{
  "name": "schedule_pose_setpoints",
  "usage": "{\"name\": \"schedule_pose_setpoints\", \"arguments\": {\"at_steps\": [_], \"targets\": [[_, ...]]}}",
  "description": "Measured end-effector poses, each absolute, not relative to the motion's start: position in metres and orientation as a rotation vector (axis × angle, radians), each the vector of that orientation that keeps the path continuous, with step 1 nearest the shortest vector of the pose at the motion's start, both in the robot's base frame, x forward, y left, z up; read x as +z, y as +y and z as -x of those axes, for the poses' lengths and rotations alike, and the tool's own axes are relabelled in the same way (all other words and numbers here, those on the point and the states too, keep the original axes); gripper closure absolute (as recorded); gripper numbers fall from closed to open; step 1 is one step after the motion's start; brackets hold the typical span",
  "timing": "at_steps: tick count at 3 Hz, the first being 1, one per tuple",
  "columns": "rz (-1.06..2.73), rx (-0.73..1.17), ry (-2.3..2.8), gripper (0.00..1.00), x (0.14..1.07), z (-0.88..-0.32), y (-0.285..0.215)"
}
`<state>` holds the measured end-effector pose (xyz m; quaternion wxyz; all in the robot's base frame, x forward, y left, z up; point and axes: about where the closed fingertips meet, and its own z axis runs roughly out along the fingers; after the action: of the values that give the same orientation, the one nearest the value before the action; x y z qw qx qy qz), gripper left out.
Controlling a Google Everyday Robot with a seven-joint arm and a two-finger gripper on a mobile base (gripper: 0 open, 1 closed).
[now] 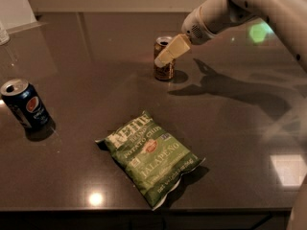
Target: Move orange can near green jalapeno chip bag
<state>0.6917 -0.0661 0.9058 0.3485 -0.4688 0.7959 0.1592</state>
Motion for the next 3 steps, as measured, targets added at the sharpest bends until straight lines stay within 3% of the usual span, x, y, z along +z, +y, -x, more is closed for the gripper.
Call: {"name": "schedule_pose_setpoints", "arguments": {"at_steps": [1, 3], "targets": [[1.227, 0.436, 2.045, 0.18, 0.907, -0.694, -0.059], [1.24, 0.454, 2.04, 0.64, 0.91, -0.683, -0.063]]}}
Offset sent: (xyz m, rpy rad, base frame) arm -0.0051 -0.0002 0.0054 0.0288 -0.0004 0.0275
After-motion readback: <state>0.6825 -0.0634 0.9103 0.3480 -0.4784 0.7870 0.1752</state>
